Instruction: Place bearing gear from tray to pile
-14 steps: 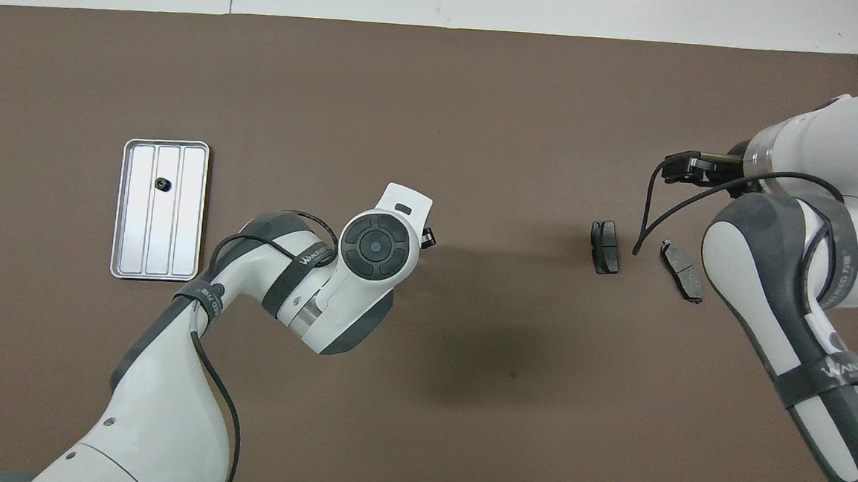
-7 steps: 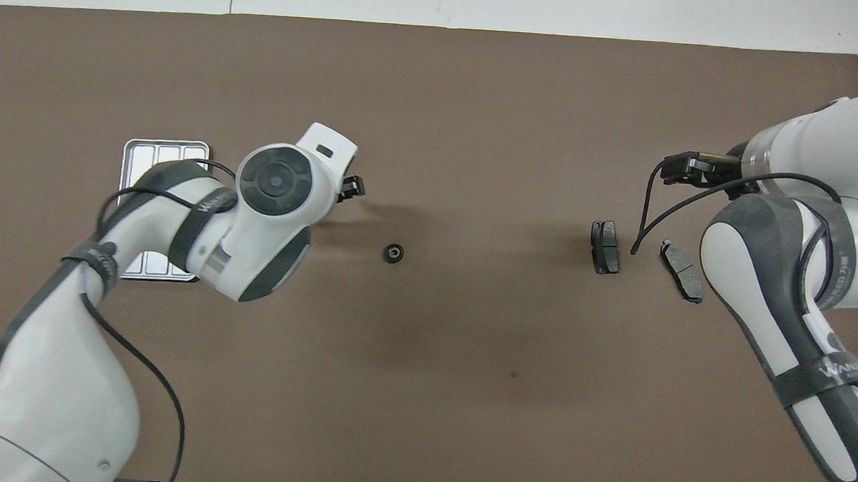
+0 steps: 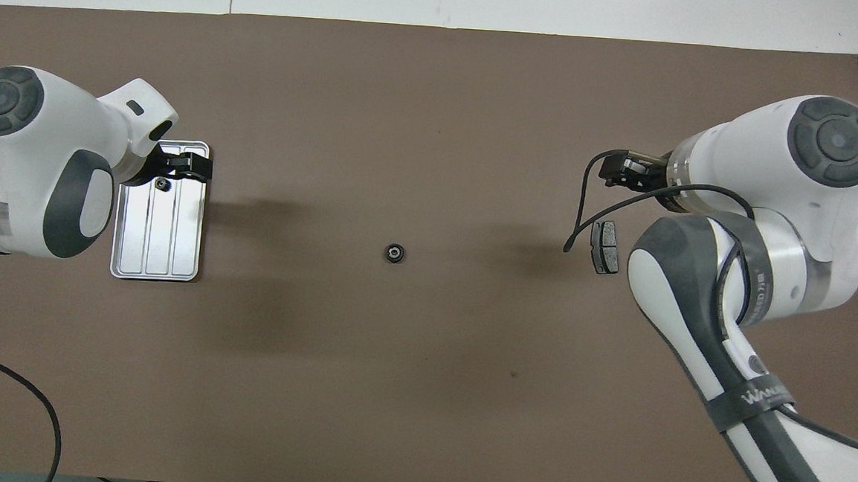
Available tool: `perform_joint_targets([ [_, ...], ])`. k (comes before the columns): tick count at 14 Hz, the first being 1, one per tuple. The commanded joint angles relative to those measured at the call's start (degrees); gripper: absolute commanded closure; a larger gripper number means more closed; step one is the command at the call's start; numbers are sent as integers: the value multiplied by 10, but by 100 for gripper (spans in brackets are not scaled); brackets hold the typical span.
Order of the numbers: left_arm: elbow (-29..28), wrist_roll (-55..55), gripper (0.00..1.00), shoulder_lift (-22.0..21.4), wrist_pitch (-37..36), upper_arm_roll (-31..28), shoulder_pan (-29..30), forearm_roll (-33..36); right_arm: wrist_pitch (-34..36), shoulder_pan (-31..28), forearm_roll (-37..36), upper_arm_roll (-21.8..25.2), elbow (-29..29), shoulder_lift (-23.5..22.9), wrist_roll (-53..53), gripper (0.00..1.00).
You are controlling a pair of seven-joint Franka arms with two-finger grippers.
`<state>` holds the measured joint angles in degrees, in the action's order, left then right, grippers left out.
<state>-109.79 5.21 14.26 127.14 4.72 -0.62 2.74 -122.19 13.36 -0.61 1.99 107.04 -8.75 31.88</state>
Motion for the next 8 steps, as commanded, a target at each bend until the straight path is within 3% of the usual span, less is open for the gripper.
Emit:
perform_joint_targets([
  [1,-13,-49,0,-5,-6,7,22,-27,-15,45,4,0,9,-6,90,0],
  [4,-17,-69,1,9,-1,6,32,-27,-59,105,4,0,5,-30,213,0],
  [8,-18,-87,2,30,34,5,45,-27,-64,169,3,0,-31,-68,323,0],
])
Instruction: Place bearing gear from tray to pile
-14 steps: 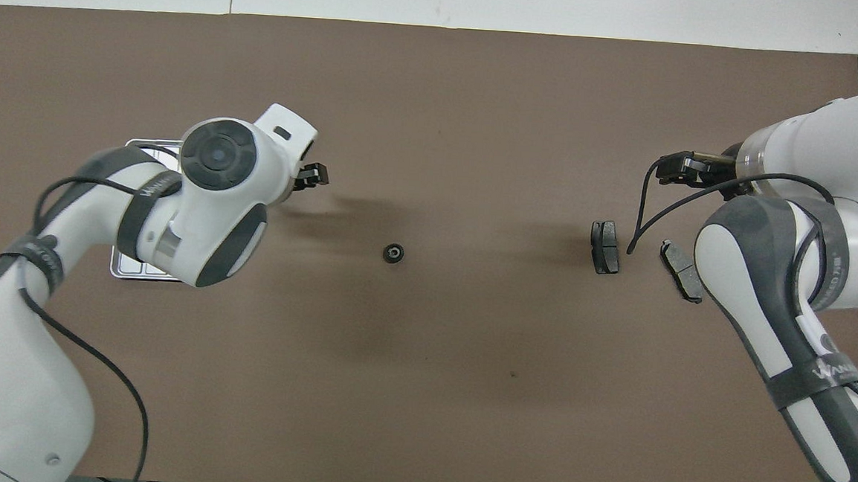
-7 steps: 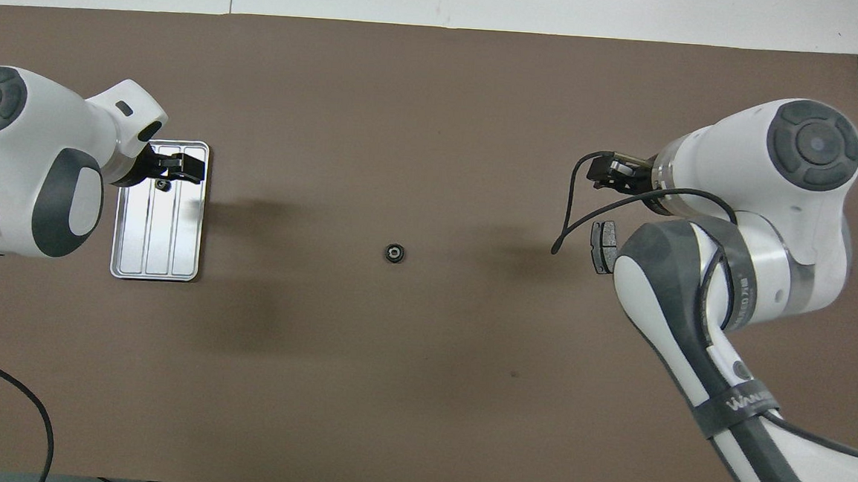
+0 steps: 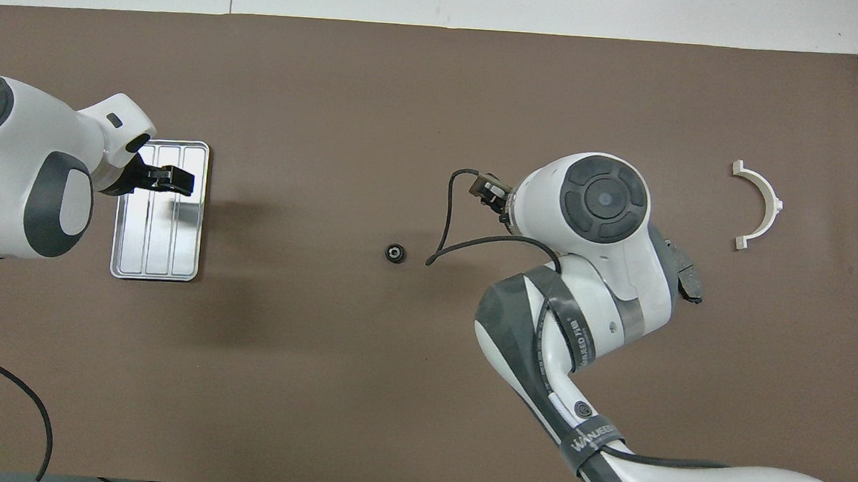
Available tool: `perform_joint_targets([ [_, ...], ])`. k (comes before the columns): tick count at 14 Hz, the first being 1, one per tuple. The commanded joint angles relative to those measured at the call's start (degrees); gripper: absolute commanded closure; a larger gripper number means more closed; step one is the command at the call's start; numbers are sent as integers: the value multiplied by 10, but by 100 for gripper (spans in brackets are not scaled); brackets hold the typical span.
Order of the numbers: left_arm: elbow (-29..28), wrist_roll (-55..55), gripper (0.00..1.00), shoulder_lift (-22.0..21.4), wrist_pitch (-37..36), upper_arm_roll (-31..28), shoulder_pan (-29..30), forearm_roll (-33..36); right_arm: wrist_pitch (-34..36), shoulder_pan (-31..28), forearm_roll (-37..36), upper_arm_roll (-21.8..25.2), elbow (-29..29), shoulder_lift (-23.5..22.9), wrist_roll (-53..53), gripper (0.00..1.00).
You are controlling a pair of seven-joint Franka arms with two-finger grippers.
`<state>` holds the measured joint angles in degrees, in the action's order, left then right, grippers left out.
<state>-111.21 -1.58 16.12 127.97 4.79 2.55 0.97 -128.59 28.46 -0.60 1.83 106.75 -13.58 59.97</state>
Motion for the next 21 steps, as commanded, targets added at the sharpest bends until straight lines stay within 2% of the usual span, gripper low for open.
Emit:
perform_joint_targets([
  [1,-4,-25,2,20,39,5,18,-10,4,33,-1,3,-36,-26,62,0],
  [6,-3,-50,3,48,86,5,33,-9,62,72,-8,4,-114,-72,100,0],
  [9,-4,-48,6,51,91,5,33,-10,96,109,-49,4,-193,-146,134,0],
  [10,-5,-48,10,51,91,4,32,-10,101,121,-62,4,-225,-176,152,0],
  [11,-9,-47,16,51,91,4,32,-10,109,123,-66,4,-248,-197,160,0],
  [12,-9,-47,27,51,89,4,31,-10,122,123,-68,4,-268,-214,162,0],
  [13,-9,-46,46,51,86,4,30,-10,131,124,-68,4,-294,-230,165,0],
  [15,-9,-44,92,51,85,5,29,-10,130,125,-67,2,-304,-240,165,0],
  [16,-9,-43,100,51,83,5,29,-11,127,124,-67,1,-304,-240,164,0],
  [19,14,-41,100,50,46,5,26,-37,100,119,-56,-2,-298,-241,160,0],
  [21,46,-42,100,42,-10,5,26,-37,102,114,-26,-16,-289,-240,144,0],
])
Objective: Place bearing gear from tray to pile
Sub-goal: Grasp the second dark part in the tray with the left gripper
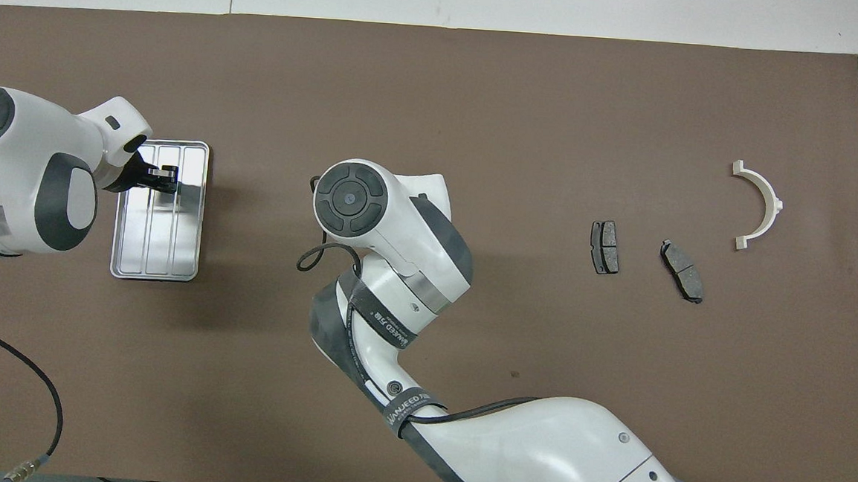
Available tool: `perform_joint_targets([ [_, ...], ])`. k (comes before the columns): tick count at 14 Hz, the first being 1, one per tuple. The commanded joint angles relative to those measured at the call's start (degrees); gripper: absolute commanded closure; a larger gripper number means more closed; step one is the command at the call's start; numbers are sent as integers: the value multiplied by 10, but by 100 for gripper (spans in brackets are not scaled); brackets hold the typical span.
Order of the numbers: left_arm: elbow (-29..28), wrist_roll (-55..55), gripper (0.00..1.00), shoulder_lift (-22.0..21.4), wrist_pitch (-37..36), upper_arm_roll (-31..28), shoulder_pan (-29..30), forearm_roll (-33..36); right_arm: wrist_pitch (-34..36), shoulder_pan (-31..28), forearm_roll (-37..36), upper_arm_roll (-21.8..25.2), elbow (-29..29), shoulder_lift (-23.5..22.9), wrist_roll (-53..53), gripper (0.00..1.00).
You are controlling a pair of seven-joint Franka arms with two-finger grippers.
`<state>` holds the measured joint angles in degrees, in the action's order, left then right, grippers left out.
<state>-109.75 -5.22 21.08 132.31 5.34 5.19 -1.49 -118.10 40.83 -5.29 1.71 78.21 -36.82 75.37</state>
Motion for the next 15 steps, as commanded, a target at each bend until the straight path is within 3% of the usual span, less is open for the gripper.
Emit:
perform_joint_targets([
  [1,51,-6,100,-14,-84,0,2,-12,1,-10,30,-16,9,-4,-15,0],
  [3,82,-6,100,-24,-132,0,3,-12,1,-8,34,-21,38,8,-19,0],
  [8,80,-2,100,-38,-137,-1,-2,-14,-10,-8,46,-22,83,23,-40,0],
  [13,58,25,100,-45,-114,-2,-13,-13,-62,-7,48,-25,149,45,-48,0],
  [15,21,33,100,-53,-60,-2,-19,-13,-59,-7,48,-24,149,47,-48,0],
])
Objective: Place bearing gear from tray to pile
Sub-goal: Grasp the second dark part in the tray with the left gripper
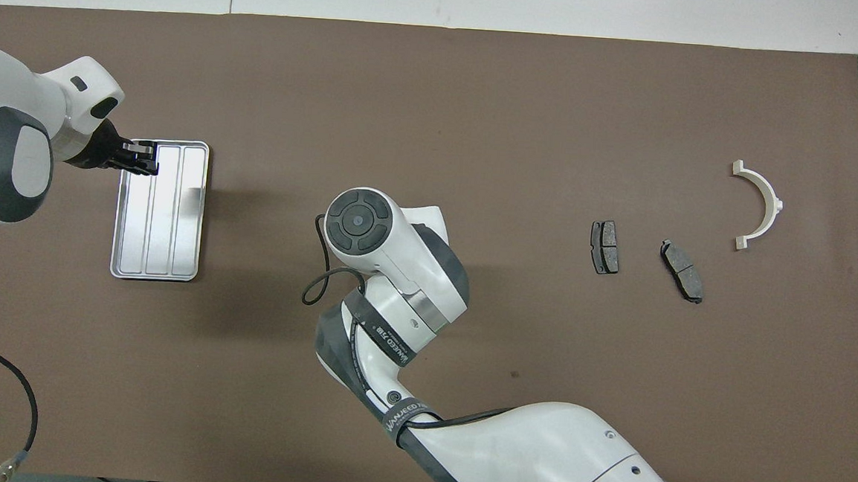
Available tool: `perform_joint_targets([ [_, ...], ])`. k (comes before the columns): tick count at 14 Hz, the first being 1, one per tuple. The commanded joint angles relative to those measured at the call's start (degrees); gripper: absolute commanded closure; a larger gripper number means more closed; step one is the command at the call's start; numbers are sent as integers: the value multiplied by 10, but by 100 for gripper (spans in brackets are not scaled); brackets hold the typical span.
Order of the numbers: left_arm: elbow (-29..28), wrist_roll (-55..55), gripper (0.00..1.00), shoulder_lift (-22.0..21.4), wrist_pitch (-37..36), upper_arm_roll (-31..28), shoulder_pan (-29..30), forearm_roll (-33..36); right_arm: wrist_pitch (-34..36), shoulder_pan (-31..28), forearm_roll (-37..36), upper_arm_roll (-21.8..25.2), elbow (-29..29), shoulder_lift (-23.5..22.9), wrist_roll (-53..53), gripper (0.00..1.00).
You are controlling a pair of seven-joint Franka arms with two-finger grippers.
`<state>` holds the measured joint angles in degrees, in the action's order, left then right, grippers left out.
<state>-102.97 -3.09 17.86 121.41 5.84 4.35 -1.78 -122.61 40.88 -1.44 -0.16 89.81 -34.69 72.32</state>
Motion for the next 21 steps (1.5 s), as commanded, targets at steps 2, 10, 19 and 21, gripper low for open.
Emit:
perform_joint_targets([
  [2,-56,12,100,-22,62,-7,-10,-10,-19,-7,9,-5,32,24,-17,3],
  [10,-58,12,100,-22,73,-7,-10,-10,-60,-5,8,-5,19,4,-16,5],
  [19,-65,14,100,-20,88,-7,-11,-10,-69,-15,7,-5,26,2,-17,46],
  [21,-65,22,100,-20,88,-7,-13,-9,-69,-17,7,-5,26,2,-17,79],
])
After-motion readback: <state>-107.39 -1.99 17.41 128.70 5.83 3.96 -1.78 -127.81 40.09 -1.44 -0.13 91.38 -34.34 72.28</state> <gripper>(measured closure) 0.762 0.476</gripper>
